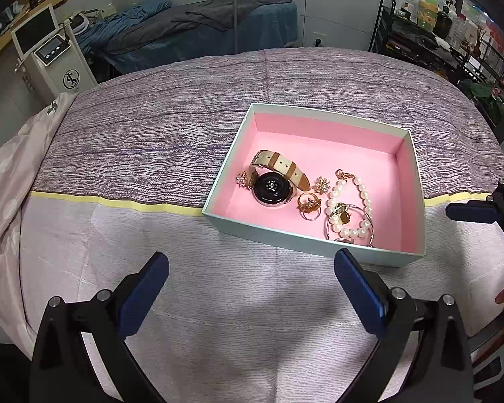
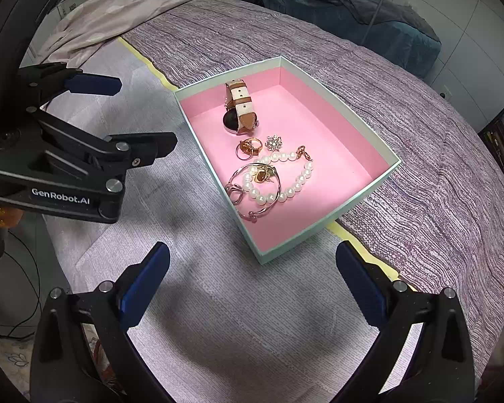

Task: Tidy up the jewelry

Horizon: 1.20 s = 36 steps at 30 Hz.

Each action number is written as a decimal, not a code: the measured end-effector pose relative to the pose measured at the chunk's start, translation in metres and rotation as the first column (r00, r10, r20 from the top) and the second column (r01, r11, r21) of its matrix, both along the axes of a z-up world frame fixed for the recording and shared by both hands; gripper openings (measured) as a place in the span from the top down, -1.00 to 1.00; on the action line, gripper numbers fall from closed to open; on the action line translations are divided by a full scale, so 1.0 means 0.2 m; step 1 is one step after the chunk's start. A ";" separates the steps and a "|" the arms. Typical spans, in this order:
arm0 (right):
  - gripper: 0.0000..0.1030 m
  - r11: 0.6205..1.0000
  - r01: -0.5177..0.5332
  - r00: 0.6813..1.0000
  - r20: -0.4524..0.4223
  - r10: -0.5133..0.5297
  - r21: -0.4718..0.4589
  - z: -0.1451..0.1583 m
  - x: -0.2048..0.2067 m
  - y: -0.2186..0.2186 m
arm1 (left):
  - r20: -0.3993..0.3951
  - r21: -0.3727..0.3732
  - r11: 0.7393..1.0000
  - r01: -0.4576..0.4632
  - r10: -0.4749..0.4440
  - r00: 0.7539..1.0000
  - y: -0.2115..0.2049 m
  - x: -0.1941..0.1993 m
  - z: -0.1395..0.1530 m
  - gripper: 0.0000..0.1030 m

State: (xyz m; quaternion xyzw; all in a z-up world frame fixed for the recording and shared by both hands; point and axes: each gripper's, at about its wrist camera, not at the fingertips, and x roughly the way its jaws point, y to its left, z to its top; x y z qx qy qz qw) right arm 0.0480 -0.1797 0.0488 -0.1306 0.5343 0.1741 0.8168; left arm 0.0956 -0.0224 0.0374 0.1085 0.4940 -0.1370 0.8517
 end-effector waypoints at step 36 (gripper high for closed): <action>-0.89 1.000 0.009 1.000 0.008 -0.008 -0.017 0.00 -0.01 -0.01 | -0.010 0.028 1.000 0.010 -0.010 1.000 -0.02 -0.01 -0.01 -0.89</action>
